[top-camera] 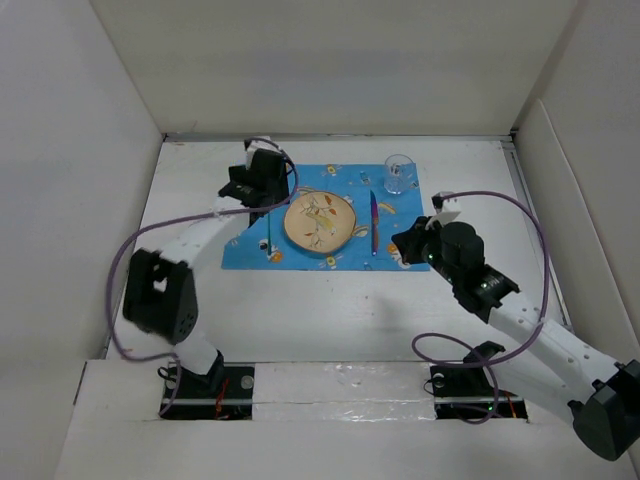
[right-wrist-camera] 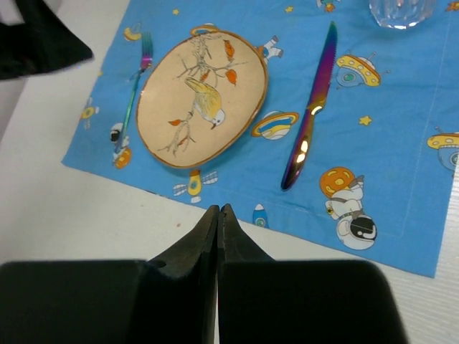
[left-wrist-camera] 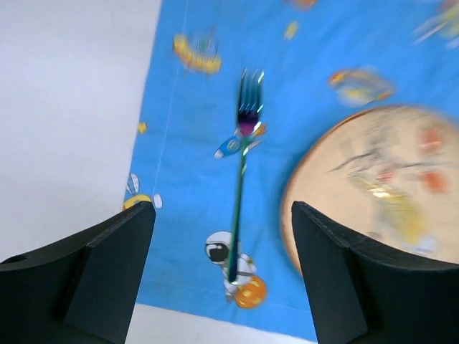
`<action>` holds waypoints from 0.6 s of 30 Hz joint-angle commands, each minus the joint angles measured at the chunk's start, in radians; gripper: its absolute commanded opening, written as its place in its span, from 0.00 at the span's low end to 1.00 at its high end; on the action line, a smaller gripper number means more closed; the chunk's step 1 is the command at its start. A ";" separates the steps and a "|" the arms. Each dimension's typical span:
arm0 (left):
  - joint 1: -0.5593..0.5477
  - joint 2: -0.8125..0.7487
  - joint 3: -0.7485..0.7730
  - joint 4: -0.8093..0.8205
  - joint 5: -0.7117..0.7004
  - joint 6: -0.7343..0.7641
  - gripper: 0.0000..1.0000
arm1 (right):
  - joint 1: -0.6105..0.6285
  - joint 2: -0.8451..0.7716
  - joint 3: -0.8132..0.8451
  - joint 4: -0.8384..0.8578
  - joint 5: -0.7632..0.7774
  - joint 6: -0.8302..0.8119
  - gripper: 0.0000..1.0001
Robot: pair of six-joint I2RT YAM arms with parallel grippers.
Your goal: Set the dinner table for one person
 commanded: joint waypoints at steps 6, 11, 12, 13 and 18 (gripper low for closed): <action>-0.001 -0.741 -0.132 0.149 0.234 -0.099 0.85 | 0.047 -0.201 0.279 -0.156 0.092 -0.010 0.17; -0.001 -1.111 -0.321 0.097 0.131 -0.156 0.92 | 0.047 -0.420 0.412 -0.293 0.358 -0.036 0.60; -0.001 -1.158 -0.344 0.077 0.093 -0.168 0.93 | 0.047 -0.456 0.414 -0.305 0.401 -0.037 0.62; -0.001 -1.205 -0.393 0.043 0.033 -0.174 0.93 | 0.047 -0.486 0.396 -0.302 0.473 -0.045 0.63; -0.001 -1.399 -0.503 0.020 0.031 -0.200 0.93 | 0.047 -0.577 0.264 -0.266 0.543 -0.020 0.64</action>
